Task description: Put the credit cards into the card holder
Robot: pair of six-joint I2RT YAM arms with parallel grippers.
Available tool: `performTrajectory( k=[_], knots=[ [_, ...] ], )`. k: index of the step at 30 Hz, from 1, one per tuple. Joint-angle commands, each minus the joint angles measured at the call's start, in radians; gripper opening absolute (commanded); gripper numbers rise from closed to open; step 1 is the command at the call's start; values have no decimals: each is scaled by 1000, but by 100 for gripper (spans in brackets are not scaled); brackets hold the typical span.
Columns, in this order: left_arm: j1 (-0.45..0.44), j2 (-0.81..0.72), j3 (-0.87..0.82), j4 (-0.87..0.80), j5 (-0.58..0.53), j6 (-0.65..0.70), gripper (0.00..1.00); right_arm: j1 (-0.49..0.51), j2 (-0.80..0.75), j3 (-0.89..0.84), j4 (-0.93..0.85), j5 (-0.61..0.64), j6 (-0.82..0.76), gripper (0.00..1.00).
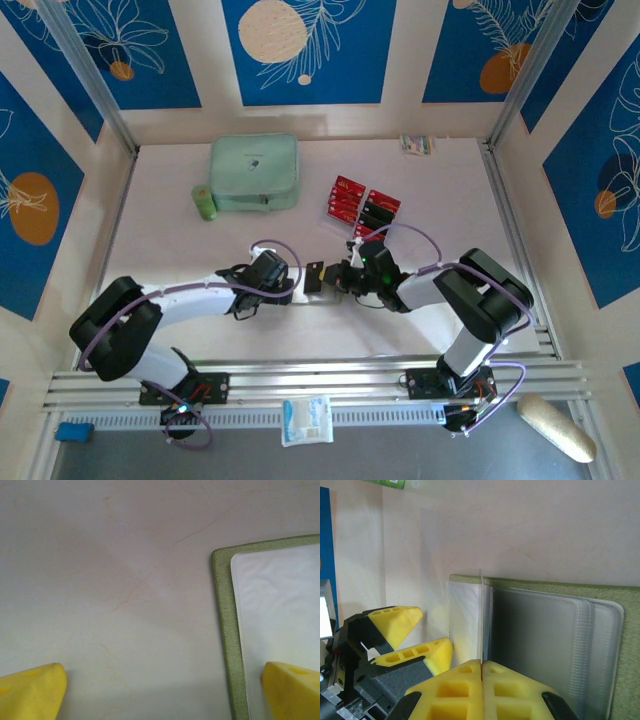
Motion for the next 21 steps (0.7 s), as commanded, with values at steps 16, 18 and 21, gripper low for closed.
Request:
performTrajectory(
  k=[16,18,21],
  knots=[
    [6,0,-2,-1,-11,-12,100,32,15,-32,15,-12,11,0],
    [5,0,-2,-2,-11,-12,100,33,9,-38,12,-5,11,0],
    [6,0,-2,0,-11,-12,100,35,7,-45,9,-2,12,0]
  ],
)
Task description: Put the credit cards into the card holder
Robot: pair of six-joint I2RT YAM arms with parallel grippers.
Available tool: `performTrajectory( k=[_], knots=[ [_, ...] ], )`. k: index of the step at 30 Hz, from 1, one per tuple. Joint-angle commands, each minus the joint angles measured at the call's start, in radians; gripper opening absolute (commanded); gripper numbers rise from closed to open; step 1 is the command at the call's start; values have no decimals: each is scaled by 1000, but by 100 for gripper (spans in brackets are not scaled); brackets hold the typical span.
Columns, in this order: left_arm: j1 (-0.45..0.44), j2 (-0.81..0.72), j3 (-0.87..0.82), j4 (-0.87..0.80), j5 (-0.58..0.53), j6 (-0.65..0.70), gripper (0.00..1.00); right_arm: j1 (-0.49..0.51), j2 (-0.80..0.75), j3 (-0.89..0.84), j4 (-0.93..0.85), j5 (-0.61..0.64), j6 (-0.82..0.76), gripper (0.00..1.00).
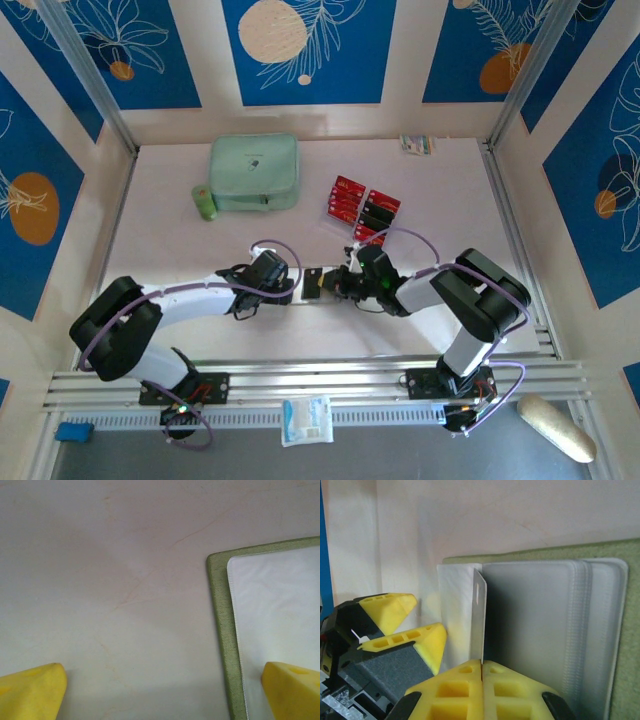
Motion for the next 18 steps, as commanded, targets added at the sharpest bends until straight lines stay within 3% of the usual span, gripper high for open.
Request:
performTrajectory(
  k=[1,18],
  knots=[
    [5,1,-2,0,-10,-10,100,11,-2,-21,-6,3,5,0],
    [6,2,-5,6,-9,-13,100,20,49,26,-39,-25,6,0]
  ],
)
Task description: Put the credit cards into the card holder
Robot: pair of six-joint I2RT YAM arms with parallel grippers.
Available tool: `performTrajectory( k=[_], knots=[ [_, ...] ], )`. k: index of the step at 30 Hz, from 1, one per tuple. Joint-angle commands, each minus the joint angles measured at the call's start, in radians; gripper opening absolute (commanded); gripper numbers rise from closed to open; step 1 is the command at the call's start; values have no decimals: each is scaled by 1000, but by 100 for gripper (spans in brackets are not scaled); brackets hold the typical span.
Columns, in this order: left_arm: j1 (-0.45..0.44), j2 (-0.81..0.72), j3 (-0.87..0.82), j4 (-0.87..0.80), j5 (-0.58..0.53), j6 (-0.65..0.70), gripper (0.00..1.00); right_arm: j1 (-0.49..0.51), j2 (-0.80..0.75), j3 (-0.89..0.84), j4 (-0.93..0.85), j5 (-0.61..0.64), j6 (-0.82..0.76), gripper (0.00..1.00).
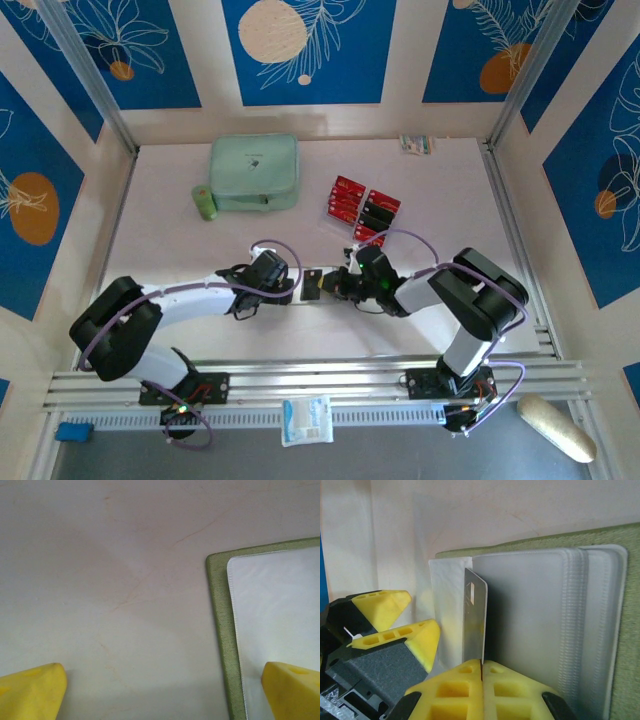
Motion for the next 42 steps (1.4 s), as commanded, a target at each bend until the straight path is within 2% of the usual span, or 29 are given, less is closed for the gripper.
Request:
performTrajectory(
  k=[1,8,9,11,13,15,19,23,26,34,42],
  knots=[
    [6,2,-6,6,-9,-13,100,14,35,26,-39,-27,2,0],
    [5,3,-10,14,-5,-14,100,18,54,67,-107,-65,-21,0],
    [6,4,-10,16,-4,-14,99,19,50,82,-142,-75,-35,3],
    [6,6,-10,19,-5,-14,100,16,30,122,-250,-94,-88,23],
    [6,9,-13,25,-3,-15,100,9,-5,163,-385,-86,-149,36],
    [5,8,-16,31,-1,-18,100,-3,-49,188,-490,-69,-206,39],
    [6,8,-22,41,0,-22,100,-32,-117,231,-631,-56,-286,37],
    [6,6,-24,42,-2,-22,100,-31,-111,287,-698,-62,-334,24],
    [5,2,-25,41,-5,-21,100,-23,-83,320,-712,-65,-347,19],
    [6,-1,-27,44,-4,-22,100,-3,25,383,-709,-65,-349,13],
    [6,-21,-15,36,0,-23,100,35,127,463,-718,-82,-350,12]
  ],
)
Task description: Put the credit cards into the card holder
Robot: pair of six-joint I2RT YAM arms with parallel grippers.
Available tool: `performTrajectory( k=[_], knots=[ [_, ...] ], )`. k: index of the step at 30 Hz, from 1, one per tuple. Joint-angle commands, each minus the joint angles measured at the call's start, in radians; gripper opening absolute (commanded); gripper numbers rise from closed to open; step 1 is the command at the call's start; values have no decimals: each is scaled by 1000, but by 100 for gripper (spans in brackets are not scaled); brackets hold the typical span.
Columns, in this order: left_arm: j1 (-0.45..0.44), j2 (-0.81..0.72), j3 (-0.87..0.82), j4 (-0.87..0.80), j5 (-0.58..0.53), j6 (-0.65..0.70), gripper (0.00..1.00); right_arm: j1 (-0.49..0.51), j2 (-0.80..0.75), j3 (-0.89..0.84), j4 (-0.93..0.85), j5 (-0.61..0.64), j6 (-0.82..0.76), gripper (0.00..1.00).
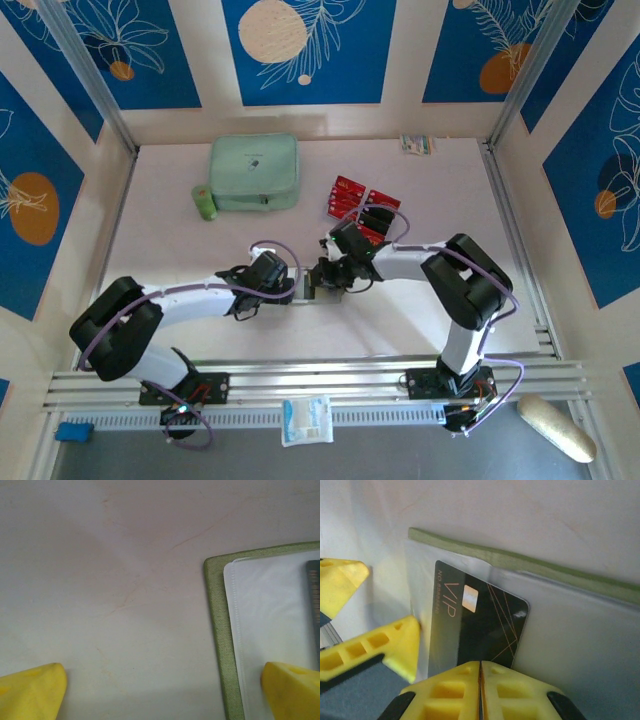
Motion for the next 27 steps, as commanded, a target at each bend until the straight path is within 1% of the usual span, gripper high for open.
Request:
performTrajectory(
  k=[1,9,18,22,27],
  knots=[
    [6,-32,7,-11,0,-8,100,27,36,46,-30,-23,-17,12],
    [13,-108,11,-55,-25,-27,100,42,68,60,-13,-32,8,11],
    [19,-59,-33,-32,-28,-36,100,41,30,83,-41,-45,-3,11],
    [19,-38,-49,-23,-31,-41,100,37,-11,94,-82,-22,-27,12],
    [19,-31,-60,-14,-37,-42,100,32,-17,109,-126,4,-58,12]
  ],
)
